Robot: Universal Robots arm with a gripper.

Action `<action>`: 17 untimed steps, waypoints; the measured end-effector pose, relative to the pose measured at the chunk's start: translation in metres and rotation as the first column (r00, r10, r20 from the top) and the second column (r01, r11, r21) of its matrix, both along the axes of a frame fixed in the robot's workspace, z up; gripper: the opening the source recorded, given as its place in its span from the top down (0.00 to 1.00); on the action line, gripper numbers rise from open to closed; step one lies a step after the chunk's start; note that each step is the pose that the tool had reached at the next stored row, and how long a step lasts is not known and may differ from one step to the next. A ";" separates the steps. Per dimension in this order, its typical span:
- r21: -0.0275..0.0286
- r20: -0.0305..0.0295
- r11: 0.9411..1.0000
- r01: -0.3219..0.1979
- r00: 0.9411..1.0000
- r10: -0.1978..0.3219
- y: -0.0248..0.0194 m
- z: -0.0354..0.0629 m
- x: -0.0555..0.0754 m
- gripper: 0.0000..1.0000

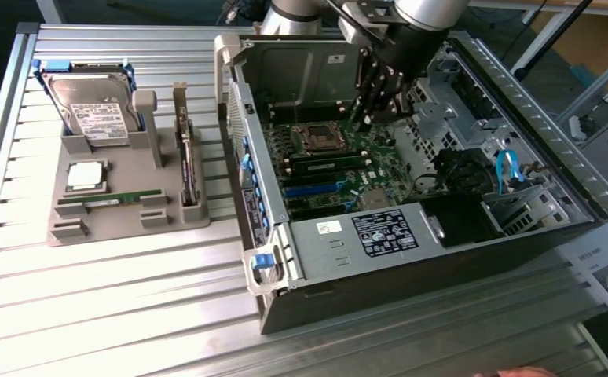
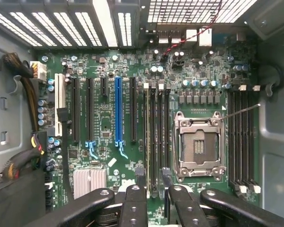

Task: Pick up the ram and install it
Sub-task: 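Insert the ram into the slot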

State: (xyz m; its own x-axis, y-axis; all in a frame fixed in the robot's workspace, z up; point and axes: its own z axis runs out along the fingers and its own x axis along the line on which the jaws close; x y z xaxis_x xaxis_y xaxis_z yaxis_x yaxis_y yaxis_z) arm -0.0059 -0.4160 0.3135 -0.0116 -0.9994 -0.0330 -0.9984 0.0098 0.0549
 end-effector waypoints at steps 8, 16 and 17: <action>0.000 0.000 1.000 0.000 1.000 0.000 0.0000 0.0174 0.000 0.75; 0.000 0.000 1.000 0.000 1.000 0.000 0.0000 0.0314 0.000 0.75; 0.000 0.000 1.000 0.000 1.000 0.000 0.0000 0.0314 0.000 0.75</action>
State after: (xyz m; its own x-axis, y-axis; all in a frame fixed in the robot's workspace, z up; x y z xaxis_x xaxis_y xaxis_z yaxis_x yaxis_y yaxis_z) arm -0.0059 -0.4159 0.3450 -0.0116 -0.9994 -0.0332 -0.9984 0.0098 0.0548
